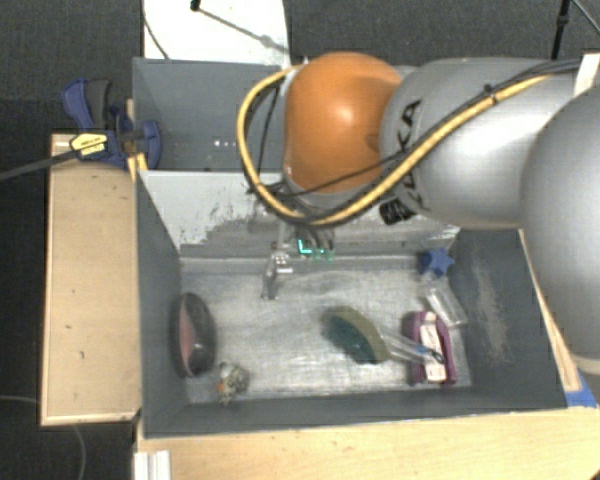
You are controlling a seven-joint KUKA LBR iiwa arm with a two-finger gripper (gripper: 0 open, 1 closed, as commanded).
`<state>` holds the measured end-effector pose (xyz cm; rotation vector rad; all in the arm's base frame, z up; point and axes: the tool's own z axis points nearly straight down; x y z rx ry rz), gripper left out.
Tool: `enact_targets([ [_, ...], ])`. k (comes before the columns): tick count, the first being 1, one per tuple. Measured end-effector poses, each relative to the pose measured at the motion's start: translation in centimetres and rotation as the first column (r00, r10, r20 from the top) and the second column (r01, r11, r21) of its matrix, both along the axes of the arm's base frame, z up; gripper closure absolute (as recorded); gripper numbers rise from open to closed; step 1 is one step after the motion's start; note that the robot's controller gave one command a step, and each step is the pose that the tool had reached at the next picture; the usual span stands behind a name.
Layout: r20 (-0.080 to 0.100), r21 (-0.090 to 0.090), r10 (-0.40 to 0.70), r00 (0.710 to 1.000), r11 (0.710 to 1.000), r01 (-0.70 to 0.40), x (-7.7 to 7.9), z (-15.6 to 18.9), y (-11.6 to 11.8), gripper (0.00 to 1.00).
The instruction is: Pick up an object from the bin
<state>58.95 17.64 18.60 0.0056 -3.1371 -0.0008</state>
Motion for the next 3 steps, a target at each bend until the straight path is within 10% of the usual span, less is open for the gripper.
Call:
enact_targets([
  [1, -0.001, -0.014, 0.138, 0.99, 0.99, -0.138, -4.1, -11.7, 6.0, 0.0],
  [2, 0.052, 0.0, 0.23, 0.972, 0.973, -0.231, -9.4, -9.2, 6.5, 0.0],
  [3, 0.045, -0.005, 0.313, 0.949, 0.95, -0.313, -9.0, -9.4, 6.9, 0.0],
])
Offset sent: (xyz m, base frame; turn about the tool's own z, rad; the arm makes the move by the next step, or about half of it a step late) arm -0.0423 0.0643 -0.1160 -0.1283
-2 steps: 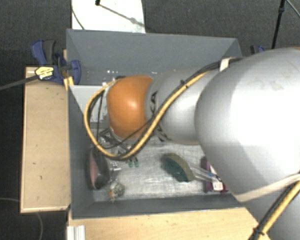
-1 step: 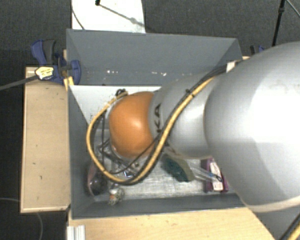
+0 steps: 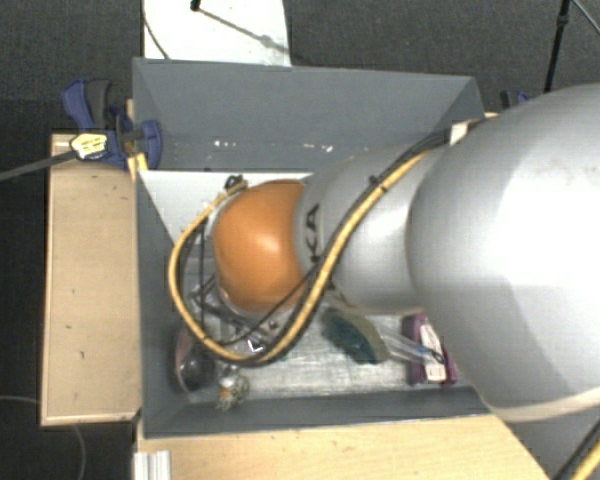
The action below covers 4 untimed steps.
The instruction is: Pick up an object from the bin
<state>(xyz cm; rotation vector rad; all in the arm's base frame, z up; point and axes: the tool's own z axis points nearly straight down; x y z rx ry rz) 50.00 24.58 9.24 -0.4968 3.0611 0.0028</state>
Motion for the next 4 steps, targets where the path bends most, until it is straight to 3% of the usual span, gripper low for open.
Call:
enact_targets([
  [1, -0.006, -0.01, -0.071, 0.997, 0.997, 0.071, 1.0, -1.3, -0.1, 0.0],
  [2, 0.007, -0.003, 0.029, 1.0, 1.0, -0.029, 0.5, -1.2, -0.1, 0.0],
  [3, 0.004, -0.006, -0.058, 0.998, 0.998, 0.058, 0.3, -1.3, -0.2, 0.0],
  [4, -0.027, -0.008, 0.25, 0.968, 0.968, -0.25, 1.0, -1.3, -2.1, 0.0],
])
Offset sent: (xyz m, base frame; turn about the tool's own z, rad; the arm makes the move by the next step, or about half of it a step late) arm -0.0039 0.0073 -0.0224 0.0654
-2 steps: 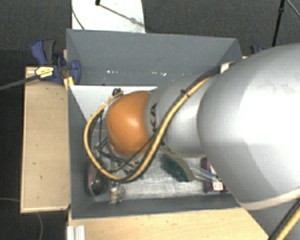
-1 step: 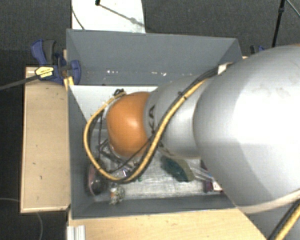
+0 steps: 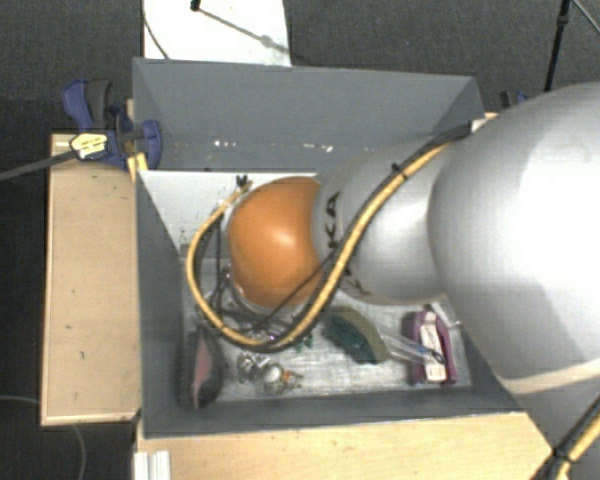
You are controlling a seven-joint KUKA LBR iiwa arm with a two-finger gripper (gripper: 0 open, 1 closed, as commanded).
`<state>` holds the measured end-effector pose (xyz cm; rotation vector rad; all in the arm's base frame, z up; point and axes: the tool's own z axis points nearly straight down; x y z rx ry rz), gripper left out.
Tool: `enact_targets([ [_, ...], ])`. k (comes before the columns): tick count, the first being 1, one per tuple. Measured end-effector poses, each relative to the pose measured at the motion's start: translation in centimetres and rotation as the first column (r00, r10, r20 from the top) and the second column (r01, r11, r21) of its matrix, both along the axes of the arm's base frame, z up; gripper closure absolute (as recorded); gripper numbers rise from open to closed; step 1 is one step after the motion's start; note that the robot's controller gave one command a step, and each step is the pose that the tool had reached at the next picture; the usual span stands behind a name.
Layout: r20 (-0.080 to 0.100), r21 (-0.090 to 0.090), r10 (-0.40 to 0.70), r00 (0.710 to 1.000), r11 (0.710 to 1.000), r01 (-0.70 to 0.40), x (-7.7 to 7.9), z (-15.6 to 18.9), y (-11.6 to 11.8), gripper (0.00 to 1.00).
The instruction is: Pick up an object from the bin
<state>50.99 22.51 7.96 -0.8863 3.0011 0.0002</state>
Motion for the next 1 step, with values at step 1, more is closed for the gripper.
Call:
enact_targets([
  [1, -0.01, -0.007, 0.197, 0.98, 0.98, -0.197, -2.14, -0.85, 2.07, 0.0],
])
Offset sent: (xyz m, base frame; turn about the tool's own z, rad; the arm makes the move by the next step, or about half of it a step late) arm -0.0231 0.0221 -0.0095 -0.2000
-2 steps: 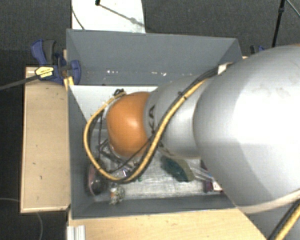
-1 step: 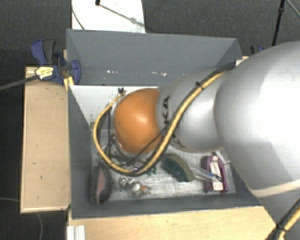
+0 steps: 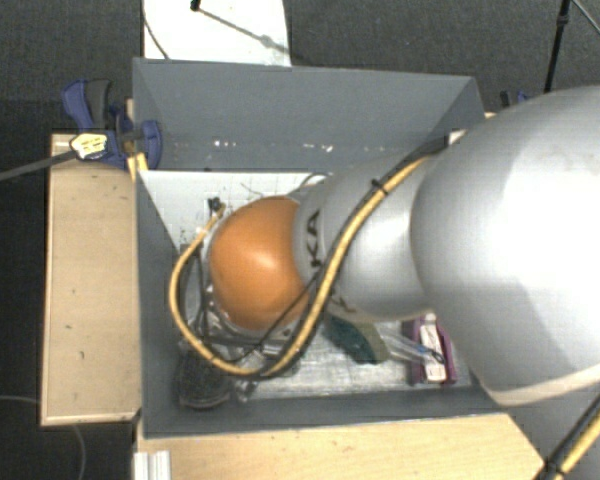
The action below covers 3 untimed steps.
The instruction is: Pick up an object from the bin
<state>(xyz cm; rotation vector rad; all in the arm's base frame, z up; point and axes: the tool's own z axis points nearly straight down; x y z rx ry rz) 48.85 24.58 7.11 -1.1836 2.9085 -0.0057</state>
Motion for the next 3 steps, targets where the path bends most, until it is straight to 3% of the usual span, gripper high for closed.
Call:
enact_targets([
  [1, -0.001, -0.001, -0.008, 1.0, 1.0, 0.008, 0.0, 0.0, -0.1, 1.0],
  [2, 0.008, 0.004, 0.232, 0.973, 0.973, -0.232, 4.1, 13.8, -4.2, 1.0],
  [3, -0.001, 0.005, 0.231, 0.973, 0.973, -0.231, 3.8, 13.4, -4.1, 0.0],
])
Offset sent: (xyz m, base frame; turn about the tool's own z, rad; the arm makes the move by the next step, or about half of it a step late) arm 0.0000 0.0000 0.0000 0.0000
